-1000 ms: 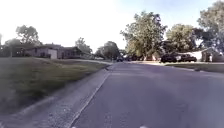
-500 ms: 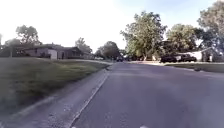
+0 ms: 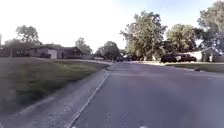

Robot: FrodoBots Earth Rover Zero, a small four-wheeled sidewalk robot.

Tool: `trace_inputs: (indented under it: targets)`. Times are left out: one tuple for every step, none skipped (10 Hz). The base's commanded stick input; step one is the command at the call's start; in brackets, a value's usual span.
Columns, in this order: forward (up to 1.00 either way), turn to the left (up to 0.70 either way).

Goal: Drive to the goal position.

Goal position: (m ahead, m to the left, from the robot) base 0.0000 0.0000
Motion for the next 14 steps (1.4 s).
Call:
trace_inputs:
  targets:
    - [0.06,0.0]
    - [0.06,0.0]
    - [0.06,0.0]
    - [0.06,0.0]
    - [0.06,0.0]
    - [0.06,0.0]
    - [0.06,0.0]
    - [0.06,0.0]
    - [0.07,0.0]
    - [0.06,0.0]
    - [0.06,0.0]
    - [0.06,0.0]
    - [0.06,0.0]
    - [0.06,0.0]
